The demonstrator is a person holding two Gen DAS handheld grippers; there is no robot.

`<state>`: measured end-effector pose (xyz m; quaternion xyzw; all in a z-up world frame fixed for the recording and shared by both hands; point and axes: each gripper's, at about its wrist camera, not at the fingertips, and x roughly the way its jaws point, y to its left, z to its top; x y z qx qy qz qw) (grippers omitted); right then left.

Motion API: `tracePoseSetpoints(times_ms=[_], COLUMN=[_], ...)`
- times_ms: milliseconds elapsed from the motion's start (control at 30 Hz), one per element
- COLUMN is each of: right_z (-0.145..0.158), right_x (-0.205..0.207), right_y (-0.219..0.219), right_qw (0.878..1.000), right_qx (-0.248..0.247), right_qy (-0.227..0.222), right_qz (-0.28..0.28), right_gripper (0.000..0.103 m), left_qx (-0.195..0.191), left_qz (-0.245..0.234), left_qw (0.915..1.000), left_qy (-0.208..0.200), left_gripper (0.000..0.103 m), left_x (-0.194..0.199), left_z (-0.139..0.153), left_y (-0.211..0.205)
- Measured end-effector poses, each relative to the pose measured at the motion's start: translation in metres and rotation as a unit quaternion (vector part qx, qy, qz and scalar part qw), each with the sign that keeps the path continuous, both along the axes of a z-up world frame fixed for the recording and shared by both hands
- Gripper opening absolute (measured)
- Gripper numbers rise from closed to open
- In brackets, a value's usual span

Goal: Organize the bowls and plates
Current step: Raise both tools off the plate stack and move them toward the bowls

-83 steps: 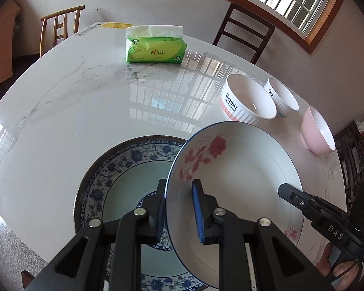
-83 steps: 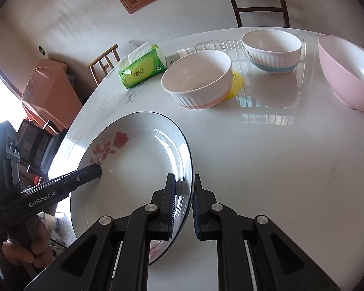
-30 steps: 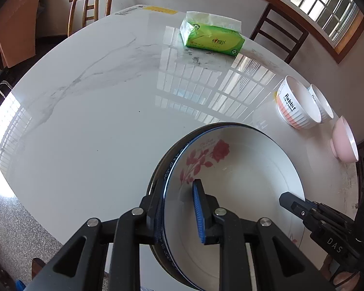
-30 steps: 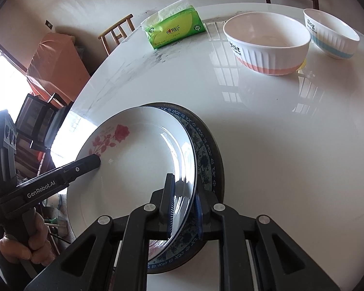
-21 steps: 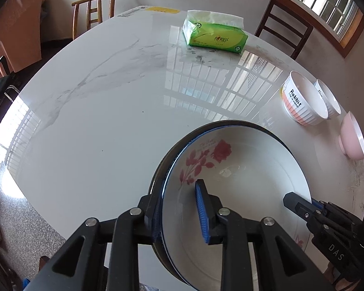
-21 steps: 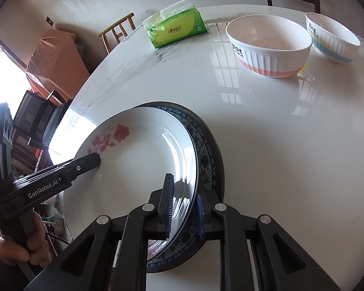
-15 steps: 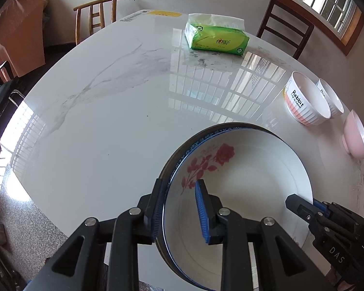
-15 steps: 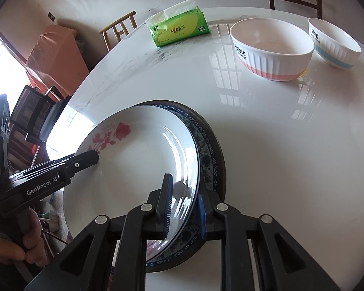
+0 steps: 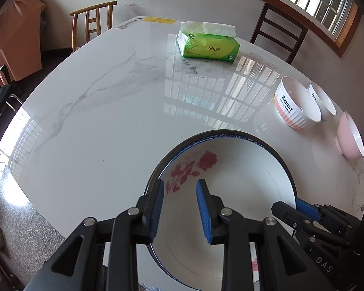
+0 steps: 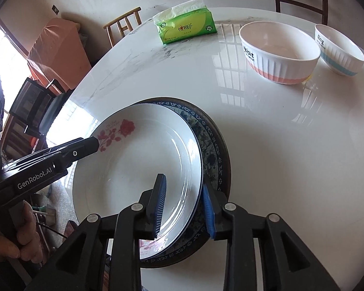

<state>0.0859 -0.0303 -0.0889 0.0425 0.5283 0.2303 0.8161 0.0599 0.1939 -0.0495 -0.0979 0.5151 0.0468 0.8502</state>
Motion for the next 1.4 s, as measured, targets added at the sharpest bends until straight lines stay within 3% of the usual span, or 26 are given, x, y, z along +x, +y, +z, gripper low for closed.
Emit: tracePoseSetpoints(times_ms=[267,500,700,1067,1400], right_z=[0.022,0.029,0.032,0.037,0.035], right_x=[-0.004,-0.01,-0.019,-0.034,-0.049], right_y=[-0.005,-0.02,-0.041,-0.11,-0.17], right_qw=[1.0,0.999,0.998,0.993,0.987], right_qx=[0.001,-0.008,-0.017,-0.037,-0.061], right_qy=[-0.029,-0.036,-0.048,-0.055,-0.046], right_qz=[-0.001,-0.013,-0.029,-0.093,-0.145], right_gripper=[0.036,0.037,0.049,0.057,0.057], left_qx=[-0.01,-0.014,-0.013,-0.018,-0.012], left_qz=[-0.002,-0.016,-0.034,-0.072,-0.115], left_qw=[0.9998,0.9995,0.999,0.9968,0.9925], left_qy=[-0.015,-0.023,-0.026,-0.029,-0.04], left_gripper=[0.029,0.047,0.048,0.053,0.06], left_x=[0.0,-0.001,0.001,0.003,0.001], left_z=[0.009,0.016,0.02,0.023,0.037], left_y=[-0.007,-0.027,-0.051,-0.106,-0.153])
